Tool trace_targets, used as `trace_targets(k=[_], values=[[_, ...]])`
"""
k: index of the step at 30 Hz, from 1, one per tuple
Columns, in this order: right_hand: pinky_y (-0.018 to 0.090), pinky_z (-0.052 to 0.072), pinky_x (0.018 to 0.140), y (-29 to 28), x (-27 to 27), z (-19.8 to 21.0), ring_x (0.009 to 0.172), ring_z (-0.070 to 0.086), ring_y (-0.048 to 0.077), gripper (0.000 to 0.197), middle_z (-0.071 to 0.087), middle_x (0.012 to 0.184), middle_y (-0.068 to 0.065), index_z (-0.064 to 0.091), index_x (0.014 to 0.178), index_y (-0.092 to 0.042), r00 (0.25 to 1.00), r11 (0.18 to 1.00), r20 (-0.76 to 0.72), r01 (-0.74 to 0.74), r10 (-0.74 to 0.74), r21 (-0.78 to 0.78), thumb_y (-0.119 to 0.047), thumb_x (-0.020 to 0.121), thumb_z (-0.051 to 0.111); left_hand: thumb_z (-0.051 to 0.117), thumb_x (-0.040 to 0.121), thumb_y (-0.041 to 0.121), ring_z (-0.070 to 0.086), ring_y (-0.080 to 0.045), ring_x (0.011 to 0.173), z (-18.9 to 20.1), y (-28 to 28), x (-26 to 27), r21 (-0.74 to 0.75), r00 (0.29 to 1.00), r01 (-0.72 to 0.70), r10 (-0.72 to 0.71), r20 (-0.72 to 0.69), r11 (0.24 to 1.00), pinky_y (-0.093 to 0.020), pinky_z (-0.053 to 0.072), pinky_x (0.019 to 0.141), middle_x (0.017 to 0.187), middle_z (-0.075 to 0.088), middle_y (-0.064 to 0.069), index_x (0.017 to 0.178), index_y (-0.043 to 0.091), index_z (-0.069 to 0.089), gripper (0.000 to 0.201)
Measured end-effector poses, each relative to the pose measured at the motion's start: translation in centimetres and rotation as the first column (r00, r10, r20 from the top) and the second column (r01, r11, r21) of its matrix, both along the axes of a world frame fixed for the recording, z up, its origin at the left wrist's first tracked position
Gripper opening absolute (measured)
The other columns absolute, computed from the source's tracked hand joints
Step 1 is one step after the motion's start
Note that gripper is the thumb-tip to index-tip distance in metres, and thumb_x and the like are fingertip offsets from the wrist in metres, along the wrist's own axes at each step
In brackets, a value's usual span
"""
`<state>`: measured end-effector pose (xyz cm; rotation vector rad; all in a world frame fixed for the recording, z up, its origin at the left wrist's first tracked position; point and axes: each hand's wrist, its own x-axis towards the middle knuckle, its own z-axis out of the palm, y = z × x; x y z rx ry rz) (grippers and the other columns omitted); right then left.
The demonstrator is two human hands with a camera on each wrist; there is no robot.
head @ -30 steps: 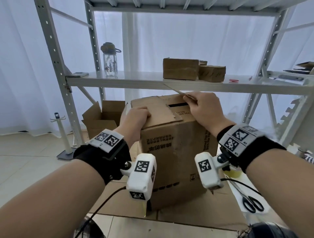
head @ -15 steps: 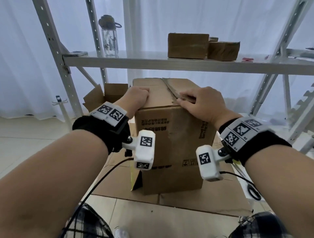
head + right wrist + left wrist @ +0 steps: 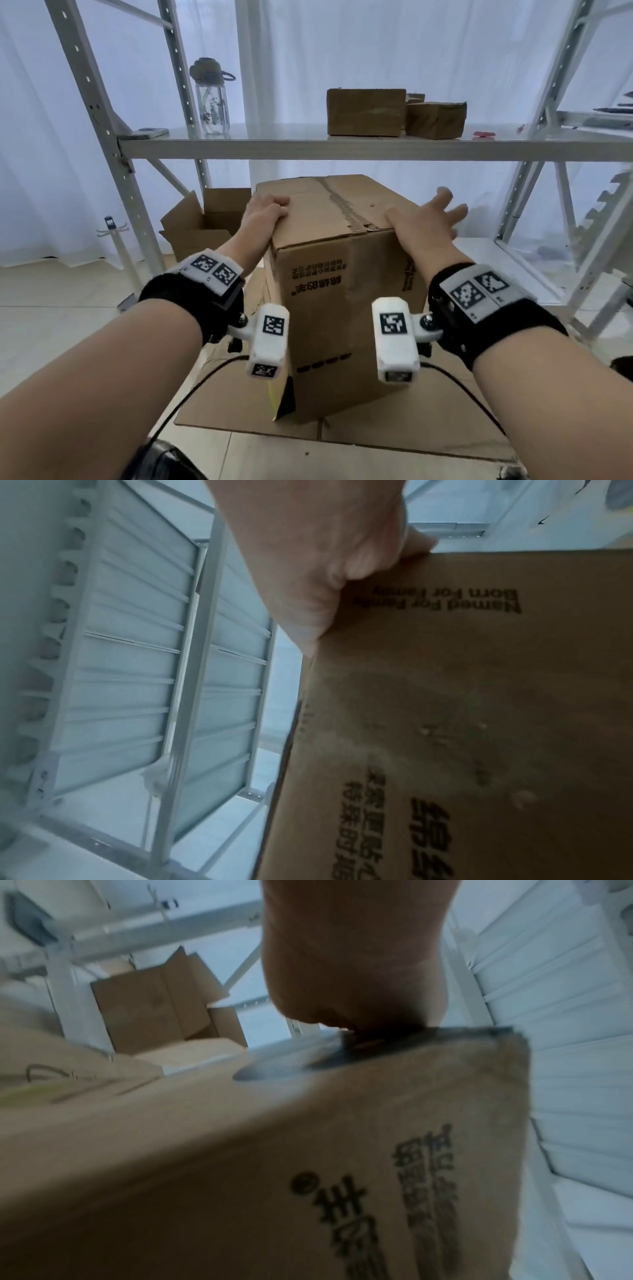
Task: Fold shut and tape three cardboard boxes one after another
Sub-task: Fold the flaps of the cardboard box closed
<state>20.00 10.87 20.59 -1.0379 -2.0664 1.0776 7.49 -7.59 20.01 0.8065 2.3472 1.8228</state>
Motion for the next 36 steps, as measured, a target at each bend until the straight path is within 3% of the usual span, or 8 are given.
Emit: trace_targets(k=[4,11,15,21,24,27,32,36], values=[[0.052,0.029,0.109,1.7,-1.5,1.2,0.135,0.021,0.040,0.056,0.017,0.146,0.013,0.024,0.144,-0.025,0.999,0.999,0.035,0.014,-0.013,-0.047,-0.031,0.093,0.047,0.034,0.099,0.026,0.010,-0.020,0.144,-0.5,1.9,1.1,-0.251,0.977,-0.048,-0.007,-0.214,0.967,-0.049,-0.005,0.117,0.150,0.026,0.003,0.111,0.028,0.051,0.021],[0.058,0.027,0.109,-1.3,-3.9,0.3,0.134,0.036,0.029,0.048,0.049,0.135,0.008,0.062,0.115,-0.025,0.929,0.927,0.205,-0.341,0.307,0.156,-0.051,0.077,0.046,0.040,0.098,0.023,0.002,-0.030,0.144,-1.8,6.4,3.1,-0.567,0.868,-0.165,-0.153,-0.472,0.807,-0.059,0.000,0.113,0.151,0.022,-0.001,0.137,0.025,0.035,0.039],[0.055,0.019,0.111,1.6,-3.0,-0.4,0.135,0.034,0.023,0.030,0.052,0.136,0.001,0.063,0.117,-0.032,0.957,0.922,0.232,-0.244,0.177,0.302,-0.040,0.096,0.044,0.043,0.098,0.036,0.037,-0.021,0.125,-0.5,4.9,-0.7,-0.382,0.923,-0.167,0.008,-0.385,0.909,-0.039,0.030,0.105,0.131,0.044,-0.002,0.123,0.024,0.049,0.029],[0.044,0.039,0.102,4.7,-2.3,-1.9,0.116,0.051,0.020,0.025,0.059,0.124,0.000,0.066,0.106,-0.032,0.977,0.915,0.130,-0.207,0.171,0.346,-0.045,0.091,0.053,0.054,0.092,0.047,0.038,-0.028,0.131,-0.1,3.4,-6.5,-0.304,0.992,-0.101,0.074,-0.098,0.947,-0.039,0.036,0.107,0.146,0.034,-0.012,0.145,0.013,0.029,0.068],[0.037,0.040,0.099,5.2,-2.1,-2.3,0.112,0.051,0.031,0.015,0.048,0.125,0.006,0.062,0.085,-0.025,0.998,0.975,-0.061,0.013,0.001,0.221,-0.038,0.091,0.055,0.053,0.093,0.045,0.045,-0.023,0.120,0.0,4.1,-7.2,-0.187,0.997,-0.069,0.076,0.032,0.980,-0.030,0.039,0.091,0.137,0.042,-0.011,0.134,0.010,0.041,0.055],[0.043,0.045,0.098,6.1,-1.8,-3.1,0.105,0.049,0.031,0.026,0.033,0.129,0.009,0.052,0.103,-0.015,0.972,0.987,-0.175,0.150,-0.159,-0.062,-0.035,0.087,0.060,0.057,0.089,0.047,0.053,-0.024,0.108,-0.6,4.5,-7.2,-0.070,0.987,-0.095,0.103,0.122,0.993,-0.037,0.047,0.093,0.120,0.052,-0.009,0.106,0.015,0.051,0.036],[0.036,0.050,0.076,6.7,-0.7,-4.9,0.089,0.054,0.019,0.040,0.049,0.117,0.008,0.025,0.124,-0.023,0.961,0.965,-0.272,-0.020,-0.055,-0.263,-0.021,0.093,0.051,0.055,0.081,0.059,0.052,-0.014,0.101,-1.8,4.8,-6.3,-0.091,0.993,-0.076,0.084,0.086,0.993,-0.032,0.046,0.089,0.104,0.055,0.004,0.109,0.023,0.053,0.045],[0.027,0.050,0.069,5.6,-0.6,-4.5,0.085,0.057,0.013,0.018,0.058,0.101,-0.004,0.060,0.105,-0.030,0.942,0.945,-0.285,-0.242,0.175,-0.219,-0.021,0.097,0.046,0.053,0.082,0.047,0.058,-0.017,0.101,-1.2,3.3,-5.0,-0.026,0.989,-0.148,0.149,0.020,0.989,-0.042,0.047,0.096,0.104,0.063,0.005,0.117,0.021,0.065,0.045]])
